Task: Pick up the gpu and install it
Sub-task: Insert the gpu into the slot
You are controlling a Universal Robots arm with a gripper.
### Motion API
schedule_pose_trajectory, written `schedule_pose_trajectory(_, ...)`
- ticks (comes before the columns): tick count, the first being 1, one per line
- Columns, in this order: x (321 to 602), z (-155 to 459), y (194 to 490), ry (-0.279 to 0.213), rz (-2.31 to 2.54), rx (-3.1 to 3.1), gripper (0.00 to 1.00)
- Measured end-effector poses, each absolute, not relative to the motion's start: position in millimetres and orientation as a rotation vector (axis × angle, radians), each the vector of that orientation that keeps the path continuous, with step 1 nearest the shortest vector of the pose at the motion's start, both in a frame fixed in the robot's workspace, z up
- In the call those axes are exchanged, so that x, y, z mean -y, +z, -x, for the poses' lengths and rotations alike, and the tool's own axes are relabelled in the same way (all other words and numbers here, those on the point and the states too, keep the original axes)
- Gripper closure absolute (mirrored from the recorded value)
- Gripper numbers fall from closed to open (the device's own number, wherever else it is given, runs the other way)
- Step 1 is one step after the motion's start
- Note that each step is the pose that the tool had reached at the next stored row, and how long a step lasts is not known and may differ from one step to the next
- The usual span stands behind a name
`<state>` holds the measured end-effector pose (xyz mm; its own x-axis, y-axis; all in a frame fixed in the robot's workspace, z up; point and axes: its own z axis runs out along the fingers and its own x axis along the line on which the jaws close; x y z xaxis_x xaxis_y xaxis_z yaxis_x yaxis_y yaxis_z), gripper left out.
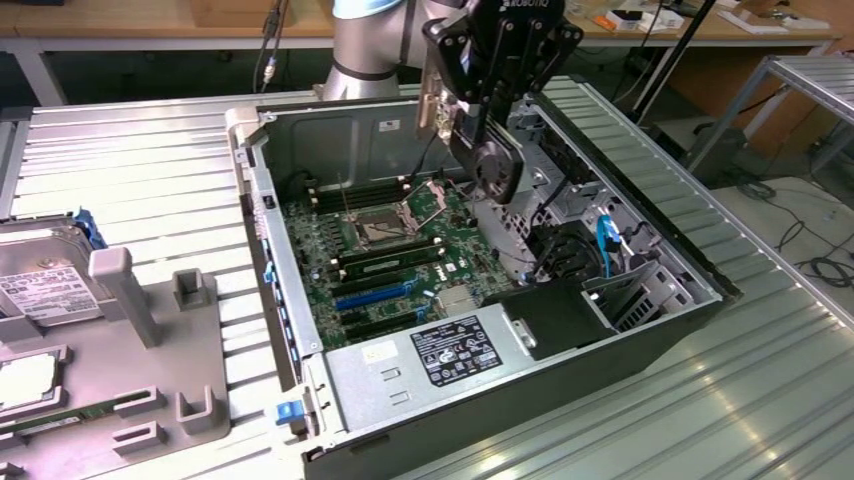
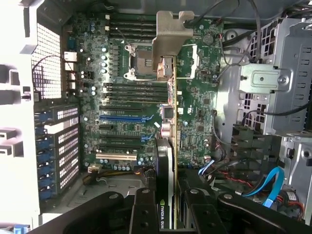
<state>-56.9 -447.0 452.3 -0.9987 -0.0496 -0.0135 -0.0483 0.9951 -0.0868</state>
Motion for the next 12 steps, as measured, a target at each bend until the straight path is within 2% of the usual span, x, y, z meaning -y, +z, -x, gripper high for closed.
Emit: schedule_pose_trajectory(12,446.7,57.0,452.4,-0.134,0.215,-3.112,0.73)
